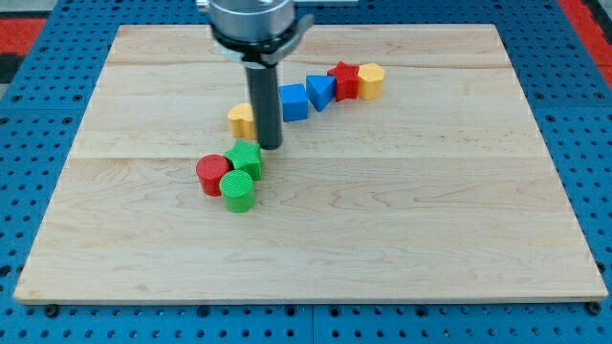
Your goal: Nudge the green circle along with red circle a bit up
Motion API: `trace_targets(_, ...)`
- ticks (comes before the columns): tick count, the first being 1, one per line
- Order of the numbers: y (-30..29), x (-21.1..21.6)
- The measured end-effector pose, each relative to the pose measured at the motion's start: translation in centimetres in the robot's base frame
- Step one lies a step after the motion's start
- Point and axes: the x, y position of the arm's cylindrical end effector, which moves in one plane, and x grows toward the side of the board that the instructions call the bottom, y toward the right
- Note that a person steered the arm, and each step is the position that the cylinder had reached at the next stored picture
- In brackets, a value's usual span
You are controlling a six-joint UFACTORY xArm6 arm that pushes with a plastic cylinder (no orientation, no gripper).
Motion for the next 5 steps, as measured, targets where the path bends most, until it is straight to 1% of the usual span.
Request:
trace_targets(1, 1.8, 0.9)
trace_targets(2, 0.9, 6.0)
trace_targets(3, -2.1, 9.4)
trace_targets(4, -5.2, 10.0)
trace_targets(5, -5.6, 10.0)
